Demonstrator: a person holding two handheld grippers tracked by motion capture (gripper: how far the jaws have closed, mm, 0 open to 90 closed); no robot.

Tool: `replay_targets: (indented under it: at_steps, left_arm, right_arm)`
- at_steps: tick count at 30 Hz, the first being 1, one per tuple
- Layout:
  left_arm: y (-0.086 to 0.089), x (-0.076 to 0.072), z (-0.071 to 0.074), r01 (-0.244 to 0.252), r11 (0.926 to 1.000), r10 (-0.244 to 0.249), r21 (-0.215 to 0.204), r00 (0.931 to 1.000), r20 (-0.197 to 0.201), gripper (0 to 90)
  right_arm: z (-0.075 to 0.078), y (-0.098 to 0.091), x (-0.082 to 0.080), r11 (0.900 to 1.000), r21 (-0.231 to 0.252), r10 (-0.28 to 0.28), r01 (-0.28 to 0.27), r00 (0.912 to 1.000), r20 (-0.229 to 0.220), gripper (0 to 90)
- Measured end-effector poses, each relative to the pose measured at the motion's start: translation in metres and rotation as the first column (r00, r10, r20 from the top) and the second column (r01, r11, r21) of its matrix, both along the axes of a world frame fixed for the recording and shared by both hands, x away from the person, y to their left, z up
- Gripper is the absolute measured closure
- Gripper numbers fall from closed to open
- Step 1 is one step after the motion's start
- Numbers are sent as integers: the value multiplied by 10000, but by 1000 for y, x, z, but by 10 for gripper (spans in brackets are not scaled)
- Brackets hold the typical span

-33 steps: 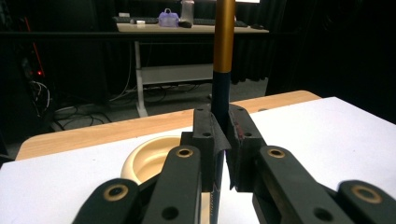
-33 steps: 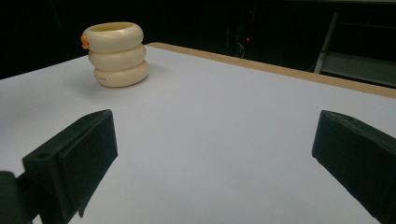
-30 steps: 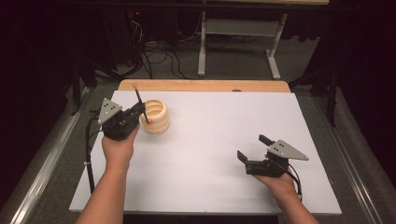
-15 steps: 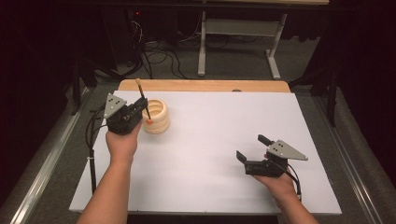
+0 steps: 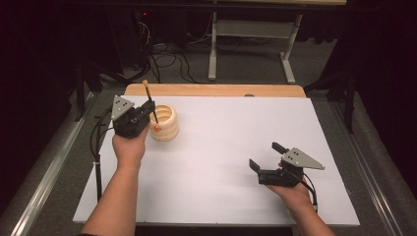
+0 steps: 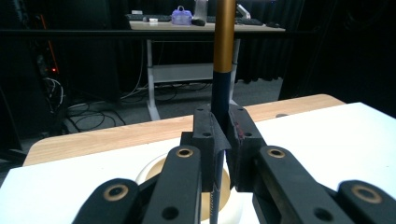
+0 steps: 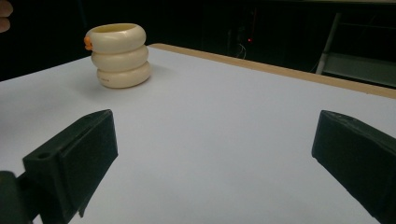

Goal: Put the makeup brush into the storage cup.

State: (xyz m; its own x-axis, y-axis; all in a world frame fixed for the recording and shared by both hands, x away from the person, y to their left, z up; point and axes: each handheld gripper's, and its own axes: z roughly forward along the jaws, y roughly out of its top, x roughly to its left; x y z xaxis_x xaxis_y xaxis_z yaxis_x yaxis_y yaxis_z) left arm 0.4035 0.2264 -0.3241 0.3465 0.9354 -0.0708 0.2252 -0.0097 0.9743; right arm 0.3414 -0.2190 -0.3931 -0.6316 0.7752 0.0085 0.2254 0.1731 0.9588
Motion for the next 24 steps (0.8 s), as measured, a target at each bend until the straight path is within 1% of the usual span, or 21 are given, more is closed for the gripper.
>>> replay_targets:
  at_steps: [2,3,15,18,21,24]
  left_arm:
    - [1,1,0,27,9998,-27,-197,10000,7,837]
    - [1,2,0,28,9997,-28,-224,10000,14,837]
    - [0,10,-5,-117,9999,116,-69,9999,-35,837]
    - [-1,11,-6,-150,9998,149,-103,9999,-43,837]
    - [-4,12,-8,-175,9998,175,71,9998,-44,836]
    - [-5,13,-10,-198,9998,198,54,9998,-62,836]
  right_arm:
    - [0,0,0,10000,0,-5,5,10000,-5,14]
    - [0,0,0,10000,2,-17,17,10000,1,14]
    - [0,0,0,10000,-2,-6,6,10000,-16,14]
    - [0,0,0,10000,-7,-13,13,10000,7,15]
    - [0,0,0,10000,3,-37,37,10000,8,15]
    - [0,0,0,10000,-17,-21,21,10000,21,15]
